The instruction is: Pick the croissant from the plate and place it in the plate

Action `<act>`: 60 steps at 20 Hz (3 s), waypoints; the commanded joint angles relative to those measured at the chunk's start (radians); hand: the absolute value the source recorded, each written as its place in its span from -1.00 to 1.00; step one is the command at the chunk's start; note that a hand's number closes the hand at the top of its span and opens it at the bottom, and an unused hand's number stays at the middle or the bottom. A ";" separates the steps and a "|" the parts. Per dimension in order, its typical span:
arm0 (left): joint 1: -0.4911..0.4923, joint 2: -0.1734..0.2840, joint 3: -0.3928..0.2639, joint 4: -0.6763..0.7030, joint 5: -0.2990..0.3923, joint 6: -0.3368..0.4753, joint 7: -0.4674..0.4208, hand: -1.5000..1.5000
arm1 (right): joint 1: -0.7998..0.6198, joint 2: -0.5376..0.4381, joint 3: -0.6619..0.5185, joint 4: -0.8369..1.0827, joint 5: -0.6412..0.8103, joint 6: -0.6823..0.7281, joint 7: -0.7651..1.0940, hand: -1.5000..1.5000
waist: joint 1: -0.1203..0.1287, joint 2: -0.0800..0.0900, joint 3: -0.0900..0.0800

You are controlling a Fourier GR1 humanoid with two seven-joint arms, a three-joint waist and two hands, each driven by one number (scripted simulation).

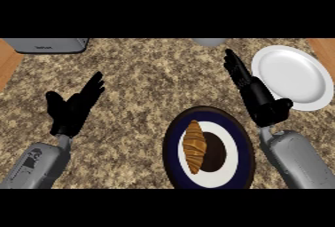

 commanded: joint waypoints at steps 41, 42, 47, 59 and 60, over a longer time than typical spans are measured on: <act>0.258 -0.001 0.088 0.005 -0.099 0.046 -0.271 0.00 | 0.334 0.341 0.379 -0.003 1.134 -0.498 1.125 -1.00 | -0.025 -0.015 -0.004; 0.233 0.016 0.104 0.005 -0.084 0.019 -0.256 0.00 | 0.304 0.341 0.347 -0.020 1.178 -0.465 1.201 -1.00 | -0.019 -0.012 -0.003; 0.271 -0.006 0.101 0.022 -0.097 0.006 -0.301 0.00 | 0.288 0.336 0.324 -0.208 1.247 -0.211 1.374 -1.00 | -0.009 -0.010 -0.001; 0.263 -0.006 0.149 0.013 -0.108 -0.031 -0.292 0.00 | 0.316 0.342 0.333 -0.136 1.170 -0.187 1.354 -1.00 | 0.003 -0.004 0.001; 0.239 -0.012 0.131 -0.012 -0.122 -0.017 -0.247 0.00 | 0.290 0.342 0.350 -0.147 1.182 -0.166 1.409 -1.00 | 0.003 -0.005 0.001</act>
